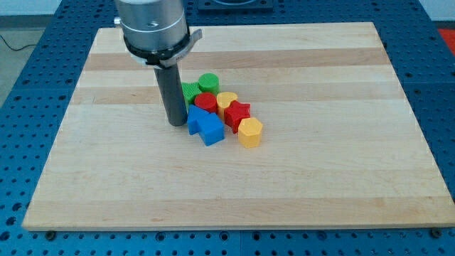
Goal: Move the blue cube close to the red star
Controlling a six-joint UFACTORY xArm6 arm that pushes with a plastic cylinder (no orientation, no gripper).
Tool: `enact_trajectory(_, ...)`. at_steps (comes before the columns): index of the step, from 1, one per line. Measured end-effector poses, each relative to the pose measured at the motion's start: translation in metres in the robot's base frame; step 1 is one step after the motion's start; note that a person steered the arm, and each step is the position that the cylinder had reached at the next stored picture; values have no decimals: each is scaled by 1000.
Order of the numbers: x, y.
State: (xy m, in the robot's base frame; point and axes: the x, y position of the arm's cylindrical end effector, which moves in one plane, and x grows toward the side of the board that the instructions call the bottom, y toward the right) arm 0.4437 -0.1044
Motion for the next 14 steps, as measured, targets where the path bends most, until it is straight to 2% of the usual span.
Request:
enact_trajectory(2,-13,12)
enact_trajectory(3,-11,-2)
enact_trajectory(4,7,-24)
enact_trajectory(5,29,-23)
enact_trajectory(7,50,33)
enact_trajectory(10,13,44)
enact_trajectory(11,16,43)
enact_trajectory(12,26,24)
enact_trajectory(14,20,-58)
